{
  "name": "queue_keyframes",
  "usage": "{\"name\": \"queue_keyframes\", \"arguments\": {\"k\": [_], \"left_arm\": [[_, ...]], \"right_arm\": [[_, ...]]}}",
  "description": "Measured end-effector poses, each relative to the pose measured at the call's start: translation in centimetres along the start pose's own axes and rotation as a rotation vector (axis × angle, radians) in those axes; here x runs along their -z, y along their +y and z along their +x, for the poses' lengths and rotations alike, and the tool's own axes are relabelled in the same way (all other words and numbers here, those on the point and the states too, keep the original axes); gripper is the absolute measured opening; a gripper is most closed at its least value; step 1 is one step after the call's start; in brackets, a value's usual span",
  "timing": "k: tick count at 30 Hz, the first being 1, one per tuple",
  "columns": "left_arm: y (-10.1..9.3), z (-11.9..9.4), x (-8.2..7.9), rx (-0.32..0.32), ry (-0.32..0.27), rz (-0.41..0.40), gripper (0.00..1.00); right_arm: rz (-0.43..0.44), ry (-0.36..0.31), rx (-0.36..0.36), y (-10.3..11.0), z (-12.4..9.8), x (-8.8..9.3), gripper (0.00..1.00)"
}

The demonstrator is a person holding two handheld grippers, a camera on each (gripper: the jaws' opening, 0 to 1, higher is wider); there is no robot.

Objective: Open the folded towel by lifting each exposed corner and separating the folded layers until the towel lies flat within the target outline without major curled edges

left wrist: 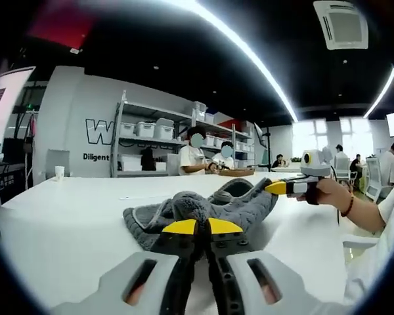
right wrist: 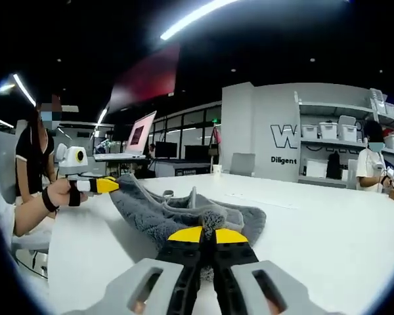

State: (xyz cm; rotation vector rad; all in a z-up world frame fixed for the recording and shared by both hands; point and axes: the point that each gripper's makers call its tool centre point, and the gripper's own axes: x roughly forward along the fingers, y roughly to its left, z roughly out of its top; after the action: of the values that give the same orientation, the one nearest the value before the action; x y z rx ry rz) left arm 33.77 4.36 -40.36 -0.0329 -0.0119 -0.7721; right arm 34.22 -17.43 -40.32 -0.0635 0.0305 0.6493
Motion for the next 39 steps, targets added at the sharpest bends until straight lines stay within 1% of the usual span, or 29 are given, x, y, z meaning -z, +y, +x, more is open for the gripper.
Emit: {"name": "queue_keyframes", "arguments": {"k": [1, 2, 3, 4, 5, 8, 9, 11, 13, 14, 17, 19, 20, 21, 24, 25, 27, 28, 29, 30, 31, 35, 37, 39], "left_arm": [[-0.1, -0.1, 0.0, 0.004, -0.003, 0.002, 0.03], [-0.7, -0.2, 0.5, 0.045, 0.022, 0.011, 0.03], [-0.4, -0.3, 0.7, 0.025, 0.028, -0.001, 0.03], [-0.5, -0.3, 1.0, 0.023, 0.039, 0.003, 0.03], [-0.6, -0.4, 1.4, 0.031, 0.061, 0.008, 0.03], [-0.6, -0.7, 2.0, 0.028, 0.077, 0.0, 0.03], [-0.7, -0.8, 2.2, 0.035, 0.086, 0.006, 0.03], [-0.7, -1.0, 2.5, 0.033, 0.099, 0.016, 0.03], [-0.8, -1.2, 2.8, 0.034, 0.11, 0.011, 0.03], [-0.9, -1.3, 3.0, 0.041, 0.123, 0.02, 0.04], [-0.9, -1.6, 3.3, 0.044, 0.138, 0.021, 0.04], [-0.9, -1.8, 3.6, 0.042, 0.148, 0.025, 0.03], [-1.1, -2.0, 3.8, 0.055, 0.166, 0.033, 0.03], [-1.0, -2.1, 4.0, 0.048, 0.172, 0.027, 0.03], [-1.3, -2.4, 4.3, 0.057, 0.191, 0.046, 0.03], [-1.3, -2.5, 4.3, 0.058, 0.19, 0.042, 0.03], [-1.6, -2.7, 4.5, 0.083, 0.199, 0.044, 0.03], [-1.5, -2.8, 4.5, 0.07, 0.199, 0.035, 0.03], [-1.5, -2.9, 4.5, 0.065, 0.199, 0.04, 0.03], [-1.7, -3.1, 4.9, 0.079, 0.225, 0.079, 0.03], [-1.6, -3.2, 5.0, 0.071, 0.234, 0.067, 0.03], [-1.7, -3.3, 5.2, 0.067, 0.241, 0.072, 0.03], [-2.1, -3.9, 5.8, 0.086, 0.277, 0.117, 0.03], [-2.2, -4.1, 6.0, 0.09, 0.288, 0.112, 0.04]], "right_arm": [[-0.005, 0.004, -0.006, 0.3, -0.2, 0.1, 0.0], [-0.015, 0.009, -0.005, 0.5, -0.3, 0.3, 0.0], [-0.02, 0.012, -0.003, 0.5, -0.4, 0.4, 0.0], [-0.03, 0.013, -0.009, 0.6, -0.5, 0.4, 0.0], [-0.027, 0.015, -0.012, 0.7, -0.5, 0.4, 0.0], [-0.035, 0.026, -0.019, 1.0, -0.7, 0.7, 0.0], [-0.047, 0.029, -0.019, 1.1, -0.8, 0.8, 0.0], [-0.044, 0.036, -0.026, 1.5, -1.1, 1.1, 0.0], [-0.046, 0.04, -0.029, 1.6, -1.3, 1.1, 0.0], [-0.051, 0.043, -0.031, 1.7, -1.4, 1.1, 0.0], [-0.061, 0.049, -0.037, 2.3, -1.7, 1.5, 0.0], [-0.076, 0.064, -0.044, 2.1, -1.6, 1.6, 0.0], [-0.081, 0.065, -0.042, 2.1, -1.7, 1.6, 0.0], [-0.099, 0.069, -0.046, 2.4, -1.8, 1.8, 0.0], [-0.106, 0.086, -0.058, 2.2, -1.8, 2.1, 0.0], [-0.118, 0.095, -0.064, 2.6, -2.0, 2.3, 0.0], [-0.133, 0.103, -0.06, 2.9, -2.3, 2.5, 0.0], [-0.146, 0.109, -0.063, 3.0, -2.4, 2.6, 0.0], [-0.151, 0.111, -0.067, 3.2, -2.5, 2.7, 0.0], [-0.164, 0.124, -0.077, 3.6, -2.8, 2.9, 0.0], [-0.181, 0.132, -0.082, 3.7, -2.9, 3.1, 0.0], [-0.181, 0.132, -0.079, 3.7, -2.9, 3.1, 0.0], [-0.216, 0.168, -0.092, 3.8, -3.5, 3.6, 0.0], [-0.214, 0.177, -0.095, 3.8, -3.5, 3.8, 0.0]]}}
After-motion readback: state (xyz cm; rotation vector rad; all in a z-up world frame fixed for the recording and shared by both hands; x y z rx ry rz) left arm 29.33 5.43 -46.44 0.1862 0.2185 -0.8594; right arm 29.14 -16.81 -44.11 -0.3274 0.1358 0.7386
